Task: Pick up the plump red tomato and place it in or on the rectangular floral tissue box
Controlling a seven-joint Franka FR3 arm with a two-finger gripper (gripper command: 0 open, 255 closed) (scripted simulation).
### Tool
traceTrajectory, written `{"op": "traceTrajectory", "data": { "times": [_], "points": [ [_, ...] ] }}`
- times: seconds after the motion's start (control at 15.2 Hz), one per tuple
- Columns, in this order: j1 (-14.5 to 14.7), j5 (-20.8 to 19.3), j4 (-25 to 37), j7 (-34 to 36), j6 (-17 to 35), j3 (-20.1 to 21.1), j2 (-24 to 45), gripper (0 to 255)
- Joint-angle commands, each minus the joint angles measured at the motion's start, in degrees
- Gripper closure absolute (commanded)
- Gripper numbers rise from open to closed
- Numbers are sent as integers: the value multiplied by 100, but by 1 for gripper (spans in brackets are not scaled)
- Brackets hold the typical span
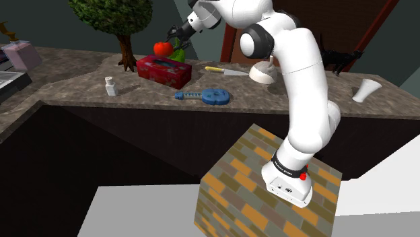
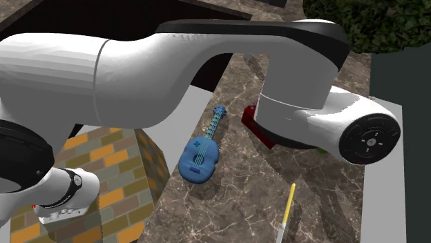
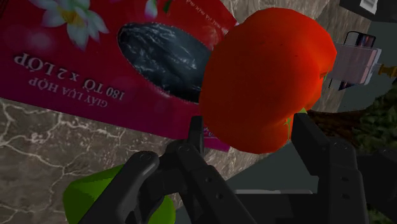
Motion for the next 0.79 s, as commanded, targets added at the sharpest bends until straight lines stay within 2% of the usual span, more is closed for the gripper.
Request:
{"op": "traceTrajectory", "data": {
  "times": [0.0, 0.73],
  "points": [
    [4, 42, -74, -92, 79, 20, 36, 255],
    [8, 161, -279, -346, 282, 79, 135, 255]
  ]
}}
